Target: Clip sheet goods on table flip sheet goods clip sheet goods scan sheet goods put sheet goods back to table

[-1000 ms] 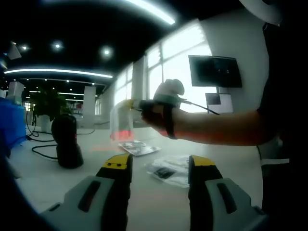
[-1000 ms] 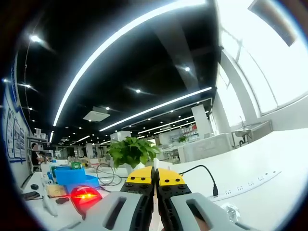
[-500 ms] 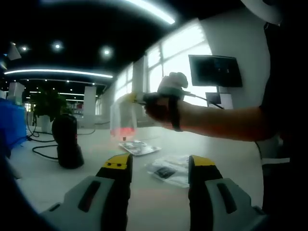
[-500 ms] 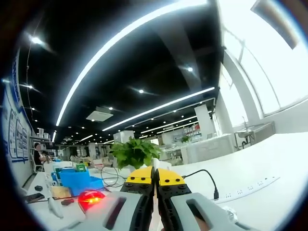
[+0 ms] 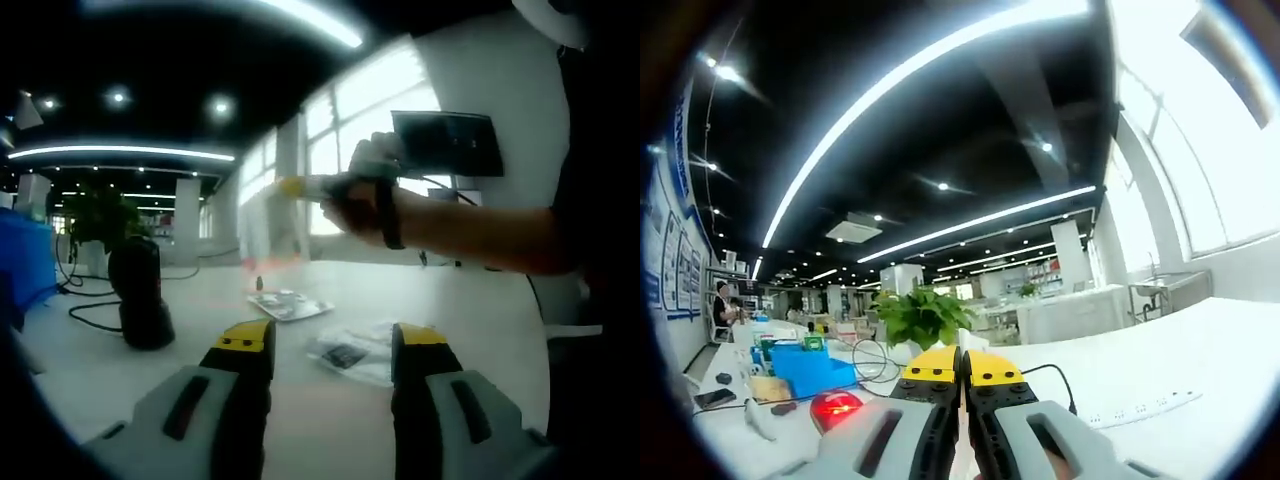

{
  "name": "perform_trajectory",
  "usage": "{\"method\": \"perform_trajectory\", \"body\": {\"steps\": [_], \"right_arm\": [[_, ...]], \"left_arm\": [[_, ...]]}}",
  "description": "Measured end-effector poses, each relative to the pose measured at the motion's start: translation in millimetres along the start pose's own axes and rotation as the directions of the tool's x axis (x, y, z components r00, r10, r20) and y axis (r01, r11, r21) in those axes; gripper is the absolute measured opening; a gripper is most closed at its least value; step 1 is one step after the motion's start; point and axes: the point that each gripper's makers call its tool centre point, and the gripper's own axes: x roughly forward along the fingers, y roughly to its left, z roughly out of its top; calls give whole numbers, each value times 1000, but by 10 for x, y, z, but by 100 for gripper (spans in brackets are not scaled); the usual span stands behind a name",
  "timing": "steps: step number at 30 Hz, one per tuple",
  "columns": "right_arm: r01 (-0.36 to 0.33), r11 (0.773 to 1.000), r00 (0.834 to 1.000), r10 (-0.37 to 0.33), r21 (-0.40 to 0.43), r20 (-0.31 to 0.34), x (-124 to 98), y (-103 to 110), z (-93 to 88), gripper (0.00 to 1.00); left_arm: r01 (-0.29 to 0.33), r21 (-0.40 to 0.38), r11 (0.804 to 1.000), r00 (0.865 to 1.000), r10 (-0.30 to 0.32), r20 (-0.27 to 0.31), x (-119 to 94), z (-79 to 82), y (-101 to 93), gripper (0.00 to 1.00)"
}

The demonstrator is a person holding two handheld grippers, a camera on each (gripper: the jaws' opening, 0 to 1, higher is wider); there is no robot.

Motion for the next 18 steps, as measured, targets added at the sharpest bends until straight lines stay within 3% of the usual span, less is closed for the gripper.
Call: {"method": "perform_trajectory", "body": {"steps": [6, 18], "right_arm": [[-23, 999, 1000, 23, -37, -10, -83, -11, 64, 0], [-45, 998, 999, 44, -32, -15, -198, -155, 133, 0]], "left_arm": [[-4, 4, 1000, 1000, 4, -3, 5, -7, 5, 39], [-27, 21, 999, 999, 27, -27, 14, -47, 45, 39]]}}
